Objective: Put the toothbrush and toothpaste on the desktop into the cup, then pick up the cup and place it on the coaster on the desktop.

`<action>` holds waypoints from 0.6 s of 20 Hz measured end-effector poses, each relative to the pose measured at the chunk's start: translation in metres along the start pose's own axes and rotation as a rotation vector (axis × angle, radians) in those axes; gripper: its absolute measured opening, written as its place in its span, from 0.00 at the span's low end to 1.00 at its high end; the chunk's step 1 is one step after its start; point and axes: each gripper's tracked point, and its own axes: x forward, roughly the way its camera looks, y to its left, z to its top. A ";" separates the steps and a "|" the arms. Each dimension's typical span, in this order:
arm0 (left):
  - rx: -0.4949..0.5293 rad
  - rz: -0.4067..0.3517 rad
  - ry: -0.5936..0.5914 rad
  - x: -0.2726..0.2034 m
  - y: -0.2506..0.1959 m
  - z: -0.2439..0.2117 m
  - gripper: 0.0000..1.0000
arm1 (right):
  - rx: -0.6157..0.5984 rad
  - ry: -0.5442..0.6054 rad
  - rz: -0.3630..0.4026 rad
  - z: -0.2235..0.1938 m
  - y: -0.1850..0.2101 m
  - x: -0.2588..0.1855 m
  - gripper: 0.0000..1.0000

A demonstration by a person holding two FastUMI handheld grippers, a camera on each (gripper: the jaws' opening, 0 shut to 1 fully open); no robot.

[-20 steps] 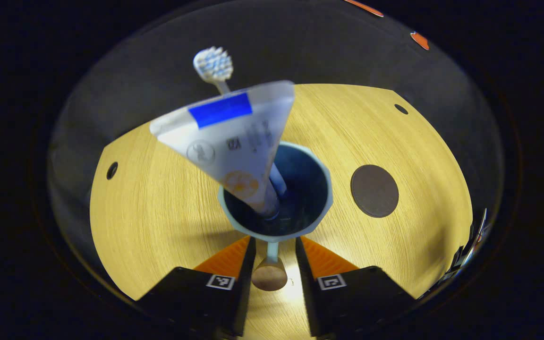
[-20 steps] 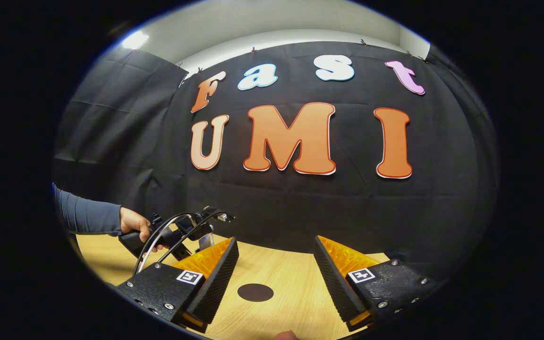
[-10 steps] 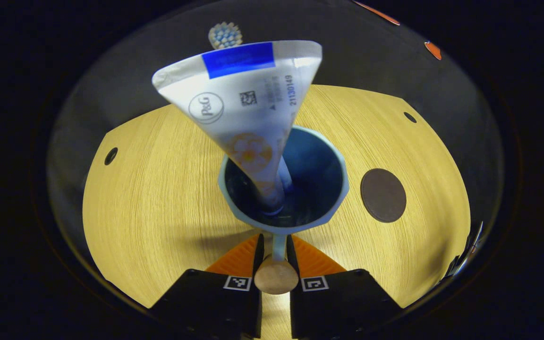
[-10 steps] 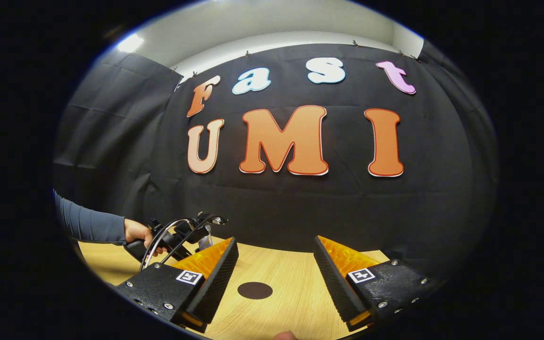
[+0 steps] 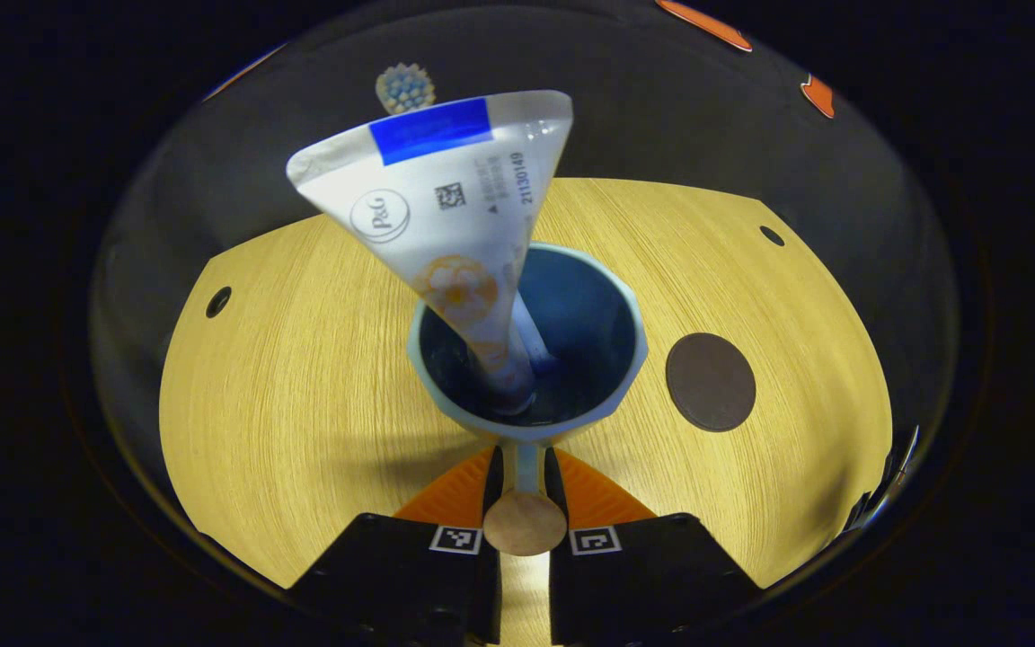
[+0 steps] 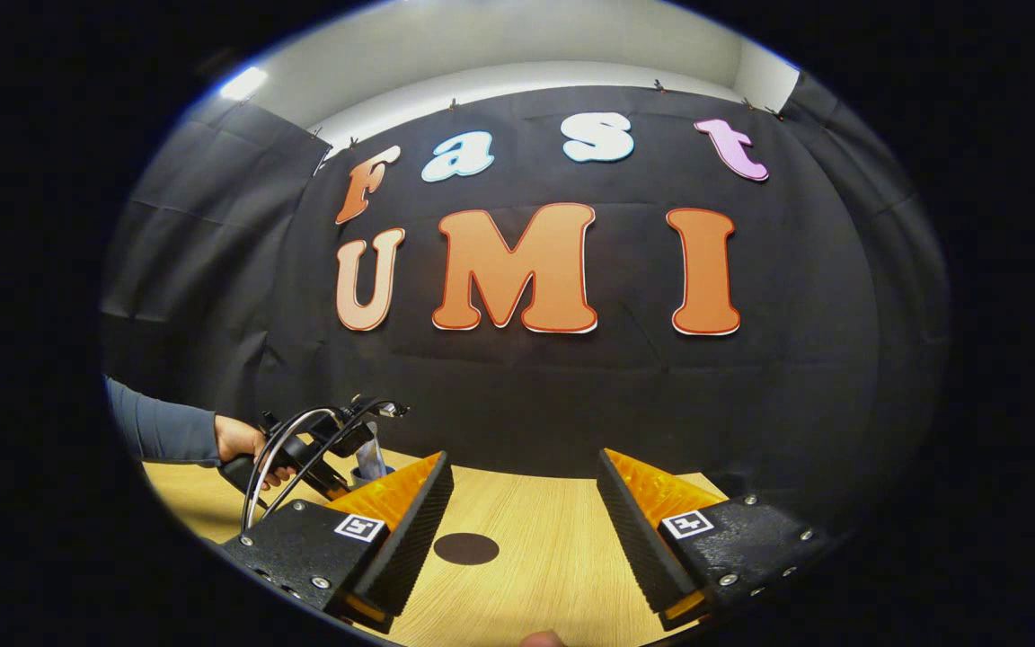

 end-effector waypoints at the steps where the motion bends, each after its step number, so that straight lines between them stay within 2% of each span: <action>1: 0.008 -0.002 -0.005 -0.005 -0.006 0.002 0.21 | -0.001 0.000 -0.003 0.000 -0.001 0.001 1.00; 2: 0.019 -0.006 -0.011 -0.001 -0.019 0.001 0.21 | 0.001 0.000 -0.004 0.001 -0.002 0.000 0.96; 8: 0.071 -0.042 -0.042 -0.015 -0.075 0.020 0.20 | -0.046 0.008 -0.030 -0.003 -0.011 -0.007 0.96; 12: 0.119 -0.054 -0.037 -0.003 -0.096 0.037 0.20 | -0.045 0.015 -0.034 -0.007 -0.018 -0.012 0.96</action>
